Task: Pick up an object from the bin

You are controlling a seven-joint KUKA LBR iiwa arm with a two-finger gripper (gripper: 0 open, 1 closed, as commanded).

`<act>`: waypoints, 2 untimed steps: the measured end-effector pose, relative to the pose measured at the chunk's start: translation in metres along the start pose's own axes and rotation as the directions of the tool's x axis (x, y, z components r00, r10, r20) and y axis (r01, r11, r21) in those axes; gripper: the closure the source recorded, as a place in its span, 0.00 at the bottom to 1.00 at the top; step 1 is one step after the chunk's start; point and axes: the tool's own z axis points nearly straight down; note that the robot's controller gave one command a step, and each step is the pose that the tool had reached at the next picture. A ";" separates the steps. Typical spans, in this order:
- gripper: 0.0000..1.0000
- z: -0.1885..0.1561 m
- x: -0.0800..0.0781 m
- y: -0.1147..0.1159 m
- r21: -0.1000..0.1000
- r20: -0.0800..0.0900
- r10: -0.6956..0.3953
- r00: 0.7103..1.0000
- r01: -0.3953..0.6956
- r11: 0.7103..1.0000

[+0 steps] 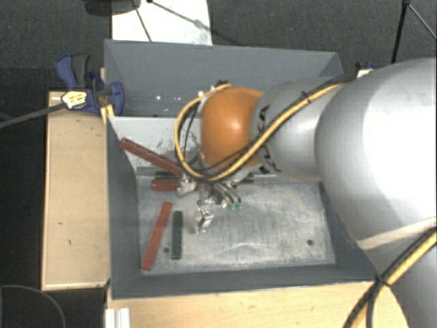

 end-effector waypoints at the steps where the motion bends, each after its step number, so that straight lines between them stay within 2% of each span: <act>1: 0.00 0.000 0.000 0.000 0.000 0.000 -0.001 1.000 0.001 1.000; 2: 1.00 0.000 0.036 0.057 0.004 0.018 -0.303 0.953 0.303 0.953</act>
Offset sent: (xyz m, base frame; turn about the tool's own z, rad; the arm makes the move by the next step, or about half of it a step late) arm -0.0501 0.0443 -0.0018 -0.3077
